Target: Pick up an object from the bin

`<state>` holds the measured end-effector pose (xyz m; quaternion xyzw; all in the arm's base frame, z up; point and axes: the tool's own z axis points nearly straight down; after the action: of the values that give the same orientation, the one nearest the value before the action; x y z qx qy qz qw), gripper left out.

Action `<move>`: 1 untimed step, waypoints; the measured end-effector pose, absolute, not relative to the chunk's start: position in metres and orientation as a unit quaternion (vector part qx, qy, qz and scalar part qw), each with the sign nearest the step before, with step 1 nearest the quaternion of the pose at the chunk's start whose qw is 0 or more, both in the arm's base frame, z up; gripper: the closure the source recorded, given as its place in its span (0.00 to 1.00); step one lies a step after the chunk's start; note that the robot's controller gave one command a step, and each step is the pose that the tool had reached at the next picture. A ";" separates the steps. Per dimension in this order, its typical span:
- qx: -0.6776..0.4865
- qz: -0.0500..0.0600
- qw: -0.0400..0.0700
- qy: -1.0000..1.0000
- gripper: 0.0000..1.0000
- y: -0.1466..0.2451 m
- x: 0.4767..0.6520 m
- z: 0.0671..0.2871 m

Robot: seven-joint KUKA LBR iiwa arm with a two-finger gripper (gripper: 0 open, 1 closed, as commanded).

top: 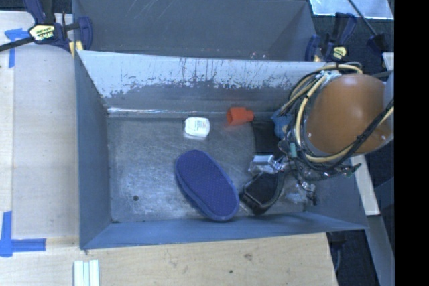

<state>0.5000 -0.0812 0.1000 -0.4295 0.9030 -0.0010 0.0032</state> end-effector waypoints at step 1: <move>-0.547 -0.002 0.006 0.837 0.00 -0.084 0.512 0.070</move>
Offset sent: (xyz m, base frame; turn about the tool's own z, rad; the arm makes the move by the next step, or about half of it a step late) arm 0.0106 -0.0034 -0.0300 -0.2700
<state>0.5123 -0.0837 0.0699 -0.5470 0.8371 -0.0016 0.0056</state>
